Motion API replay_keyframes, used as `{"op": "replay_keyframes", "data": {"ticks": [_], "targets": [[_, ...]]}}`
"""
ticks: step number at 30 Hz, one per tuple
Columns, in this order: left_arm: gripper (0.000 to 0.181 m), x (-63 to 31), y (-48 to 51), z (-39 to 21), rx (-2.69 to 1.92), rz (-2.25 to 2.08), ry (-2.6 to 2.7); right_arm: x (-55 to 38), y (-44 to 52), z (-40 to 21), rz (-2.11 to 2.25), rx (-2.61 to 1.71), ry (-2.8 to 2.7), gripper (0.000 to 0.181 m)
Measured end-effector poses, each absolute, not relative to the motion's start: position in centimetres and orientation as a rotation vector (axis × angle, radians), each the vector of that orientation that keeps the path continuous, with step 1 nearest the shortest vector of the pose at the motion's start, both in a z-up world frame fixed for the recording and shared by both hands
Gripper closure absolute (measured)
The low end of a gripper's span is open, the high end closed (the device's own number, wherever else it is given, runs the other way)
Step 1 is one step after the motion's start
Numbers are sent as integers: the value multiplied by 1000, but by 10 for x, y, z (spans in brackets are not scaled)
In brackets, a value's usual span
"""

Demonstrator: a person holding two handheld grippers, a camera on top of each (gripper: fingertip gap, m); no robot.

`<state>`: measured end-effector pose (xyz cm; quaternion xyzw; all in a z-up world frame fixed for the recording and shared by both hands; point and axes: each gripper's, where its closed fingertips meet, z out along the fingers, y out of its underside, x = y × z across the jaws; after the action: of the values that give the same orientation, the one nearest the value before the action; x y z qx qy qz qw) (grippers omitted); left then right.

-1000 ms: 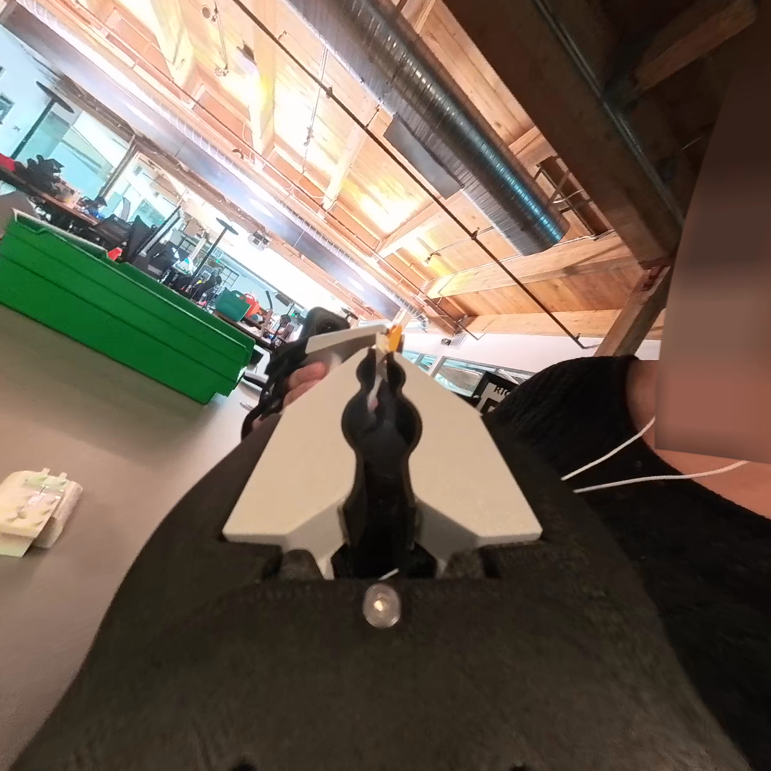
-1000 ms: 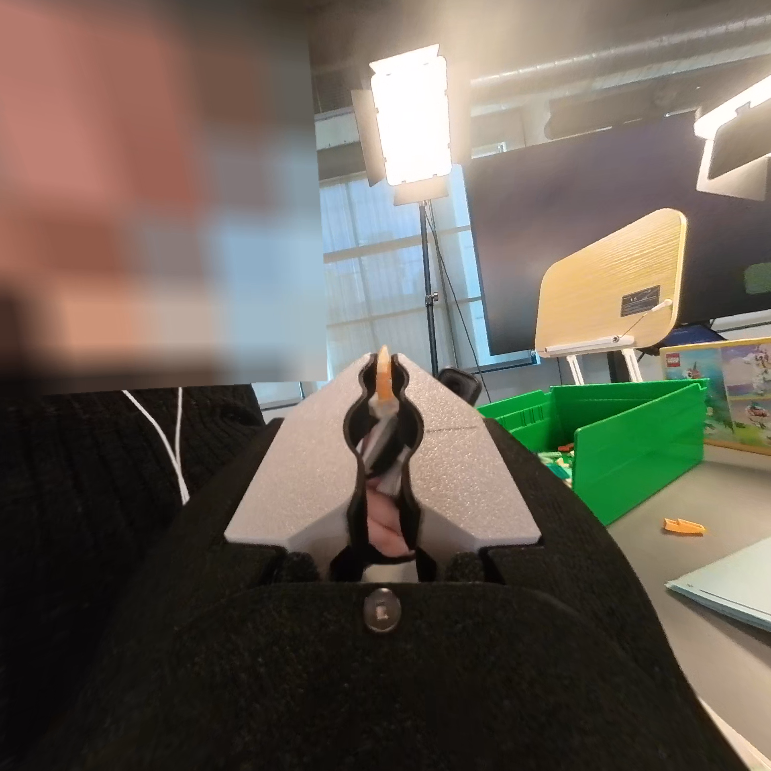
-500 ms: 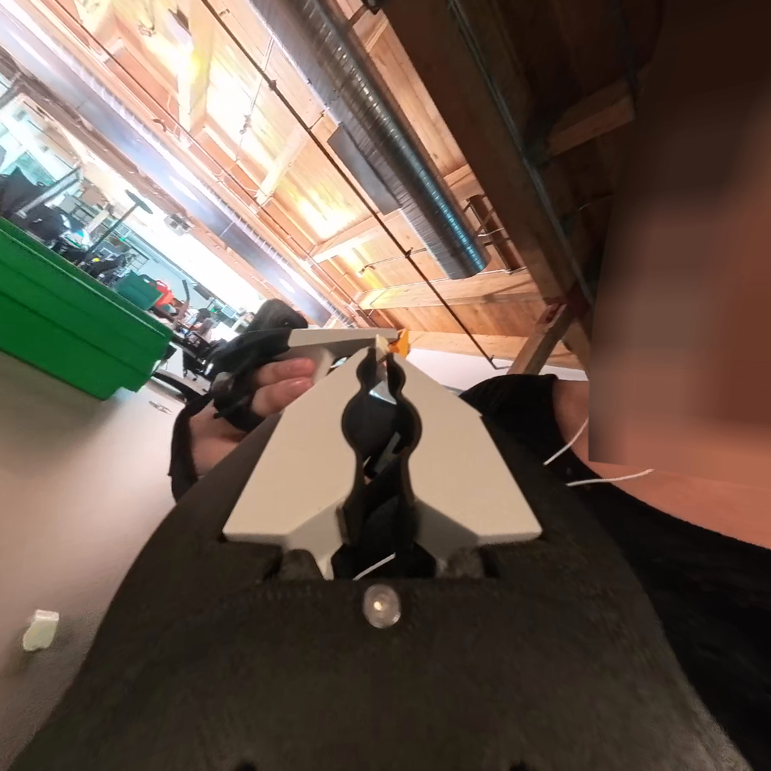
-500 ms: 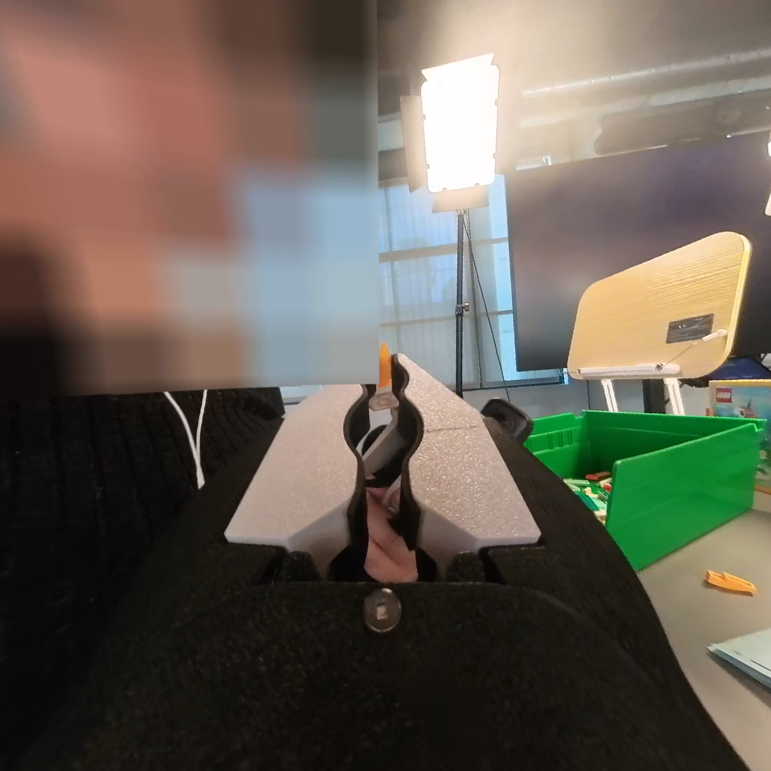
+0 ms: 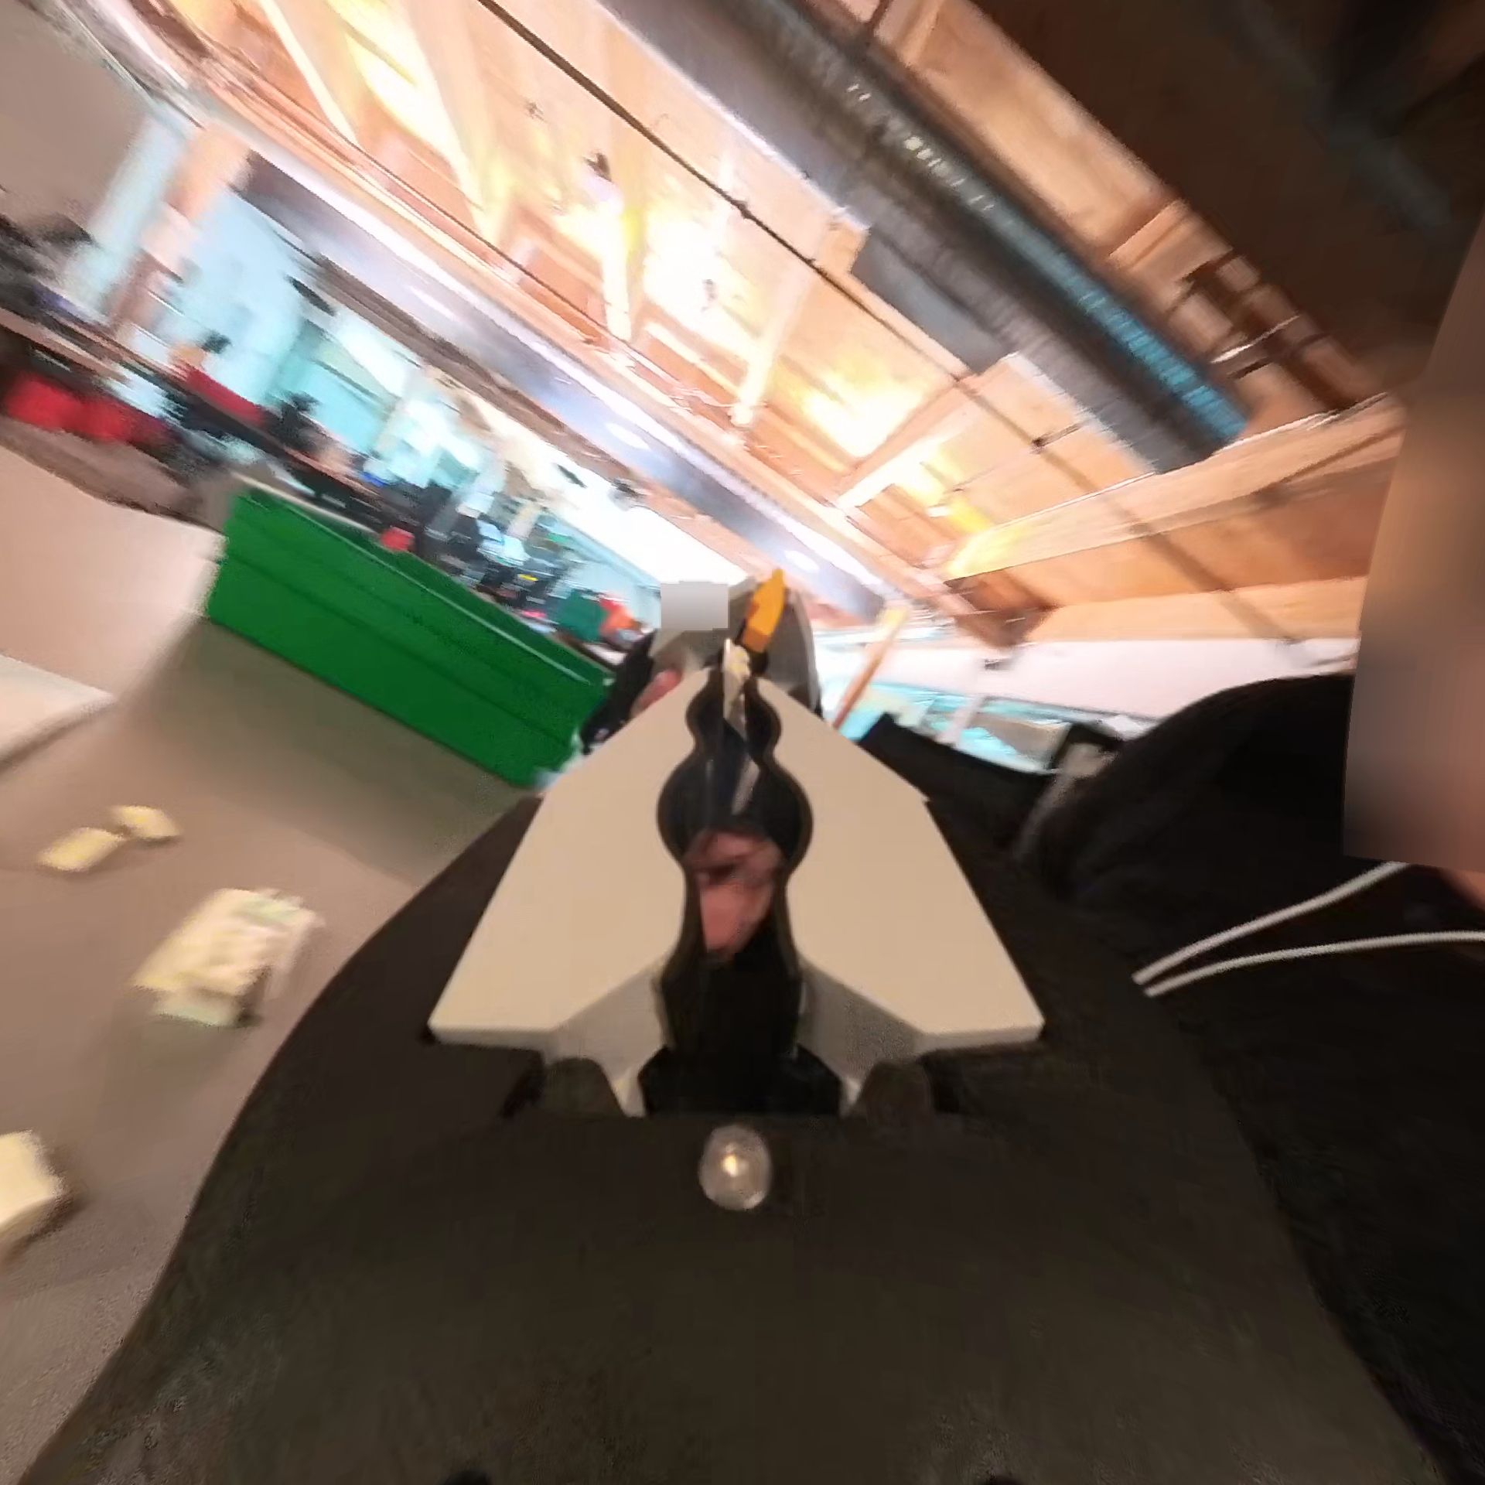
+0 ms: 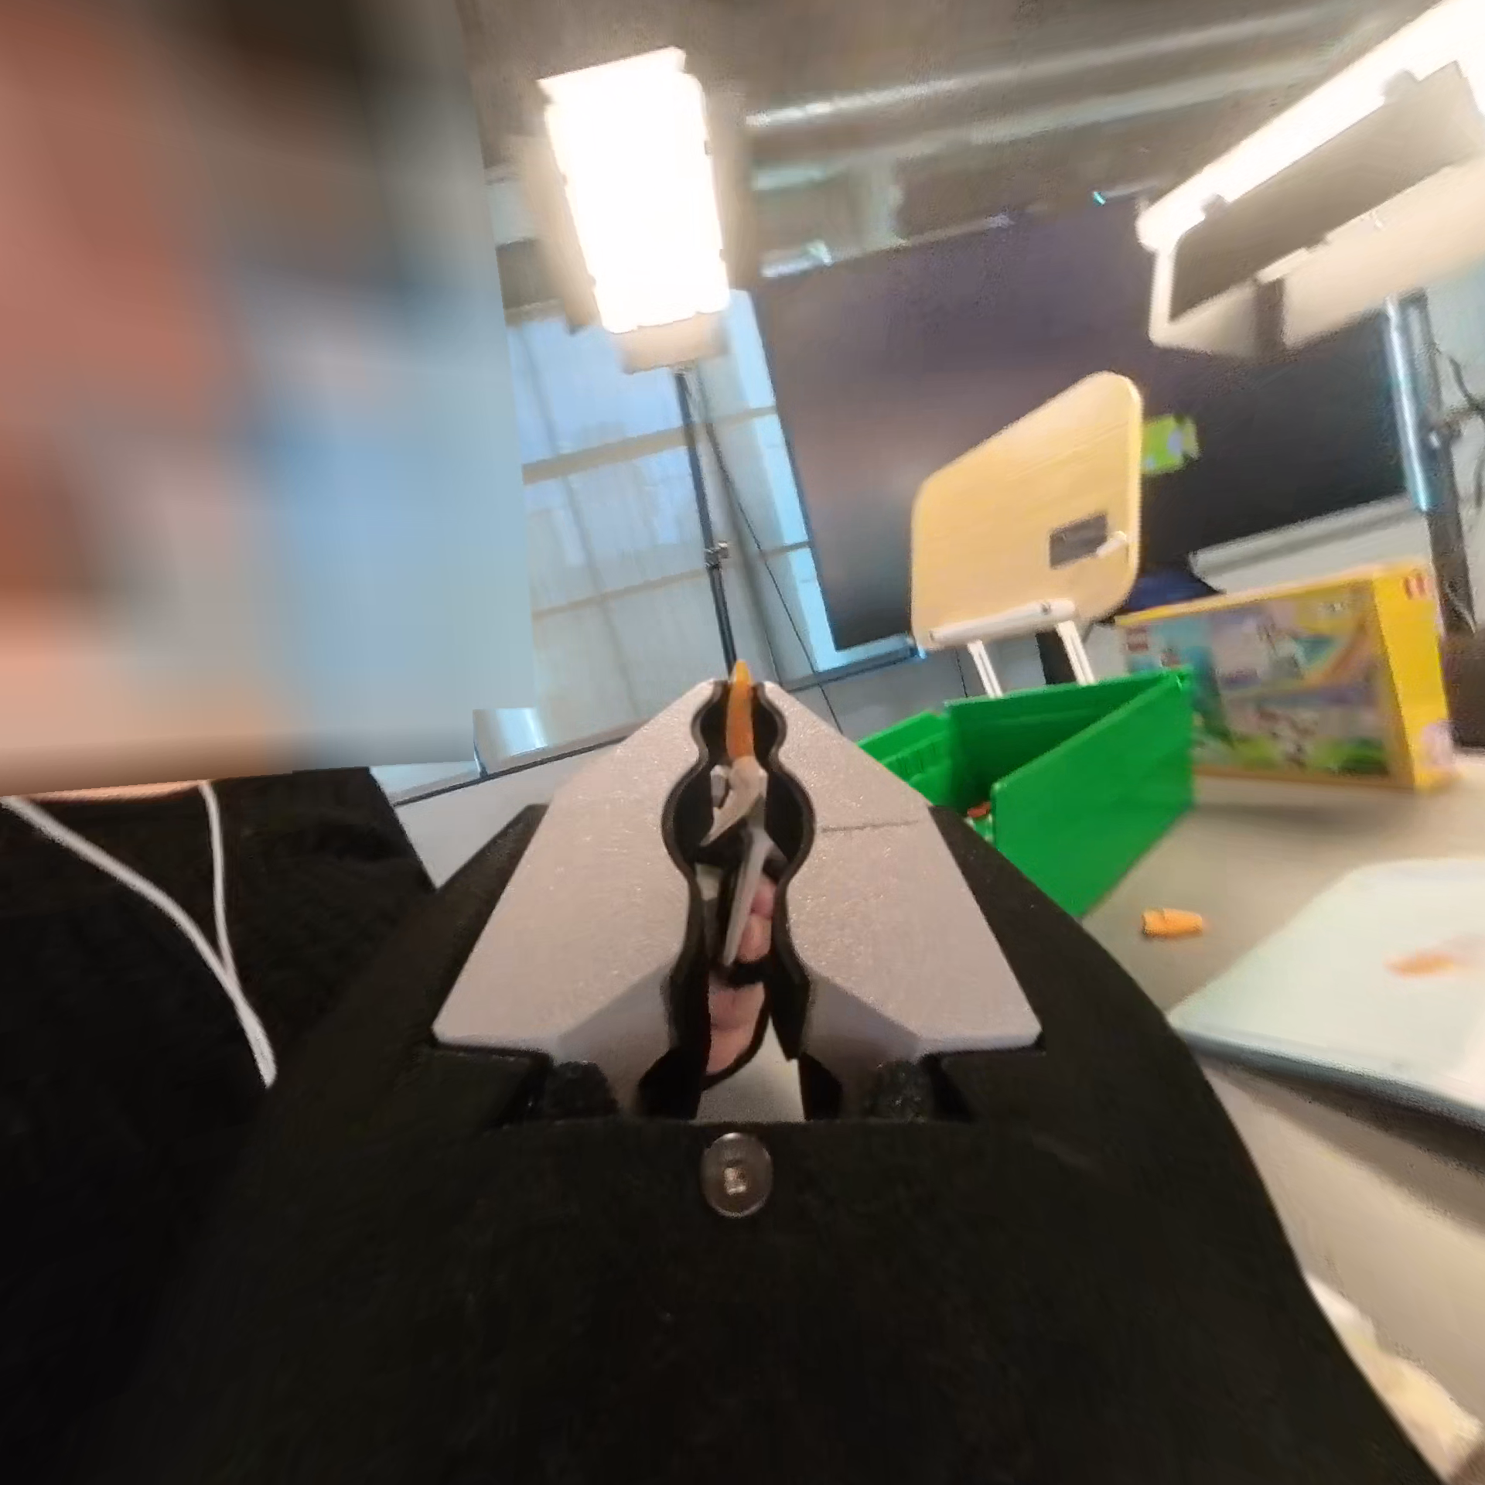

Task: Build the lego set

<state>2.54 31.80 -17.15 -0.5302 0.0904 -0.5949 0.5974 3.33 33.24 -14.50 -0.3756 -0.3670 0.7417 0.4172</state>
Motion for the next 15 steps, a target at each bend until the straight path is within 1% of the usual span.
{"op": "replay_keyframes", "data": {"ticks": [3, 5, 11, 15], "targets": [[177, 18, 322, -168, -1214, -1139, 222, 24, 337, -147, 1911, -1089, -871, 177], [177, 12, 323, -166, -1187, -1061, 205, 21, 334, -146, 1962, -1129, -859, 177], [177, 5, 322, -162, -1134, -992, 185, 13, 333, -152, 2062, -1208, -793, 177], [178, 3, 320, -158, -1108, -974, 185, 13, 337, -150, 2169, -1188, -674, 178]]}}
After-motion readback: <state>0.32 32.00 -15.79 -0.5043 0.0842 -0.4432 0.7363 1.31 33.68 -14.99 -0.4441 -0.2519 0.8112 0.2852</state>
